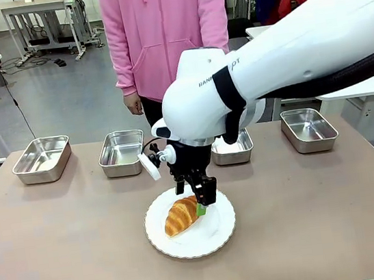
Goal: Place the bread in the container.
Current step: Place the Butter Roll into the Airtight Container indicated by the human.
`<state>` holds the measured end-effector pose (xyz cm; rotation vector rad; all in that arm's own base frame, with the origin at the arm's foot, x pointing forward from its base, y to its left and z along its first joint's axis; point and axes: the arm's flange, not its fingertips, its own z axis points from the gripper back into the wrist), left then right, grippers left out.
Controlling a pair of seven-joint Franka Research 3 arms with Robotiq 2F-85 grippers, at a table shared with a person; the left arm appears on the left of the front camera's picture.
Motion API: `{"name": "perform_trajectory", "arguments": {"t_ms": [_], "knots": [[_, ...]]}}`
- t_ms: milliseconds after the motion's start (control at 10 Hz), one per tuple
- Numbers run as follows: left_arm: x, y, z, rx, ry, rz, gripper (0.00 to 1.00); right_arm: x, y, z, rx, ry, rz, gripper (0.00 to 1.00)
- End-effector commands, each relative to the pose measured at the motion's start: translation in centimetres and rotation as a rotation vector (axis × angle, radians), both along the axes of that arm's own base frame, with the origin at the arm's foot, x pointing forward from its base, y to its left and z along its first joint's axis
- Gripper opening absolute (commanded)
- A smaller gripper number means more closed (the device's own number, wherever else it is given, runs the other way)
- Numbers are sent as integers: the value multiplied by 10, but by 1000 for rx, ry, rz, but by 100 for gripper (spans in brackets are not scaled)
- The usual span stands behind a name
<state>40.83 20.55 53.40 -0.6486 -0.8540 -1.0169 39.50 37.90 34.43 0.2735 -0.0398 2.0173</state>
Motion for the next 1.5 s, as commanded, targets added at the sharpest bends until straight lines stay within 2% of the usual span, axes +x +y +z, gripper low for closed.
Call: {"name": "perform_trajectory", "arguments": {"t_ms": [0, 200, 300, 600, 900, 1100, 1200, 1300, 1400], "knots": [[-1, 0, 1, 1, -18, -9, 100, 0, 2, -7, 18, -83, 75, 100], [-1, 0, 1, 1, -18, -9, 100, -2, 10, -18, 33, -159, 87, 100], [-1, 0, 1, 1, -18, -9, 100, -2, 13, -22, 14, -167, 87, 100], [-1, 0, 1, 1, -18, -9, 100, -3, 22, -35, -15, -128, 135, 100], [-1, 0, 1, 1, -18, -9, 100, -1, 29, -50, -52, -144, 145, 100], [-1, 0, 1, 1, -18, -9, 100, -5, 30, -50, -48, -146, 157, 100], [-1, 0, 1, 1, -18, -9, 100, -5, 29, -47, -35, -146, 142, 80], [-1, 0, 1, 1, -18, -9, 100, -5, 30, -45, -33, -156, 142, 80], [-1, 0, 1, 1, -18, -9, 100, -5, 30, -45, -36, -160, 147, 60]]}}
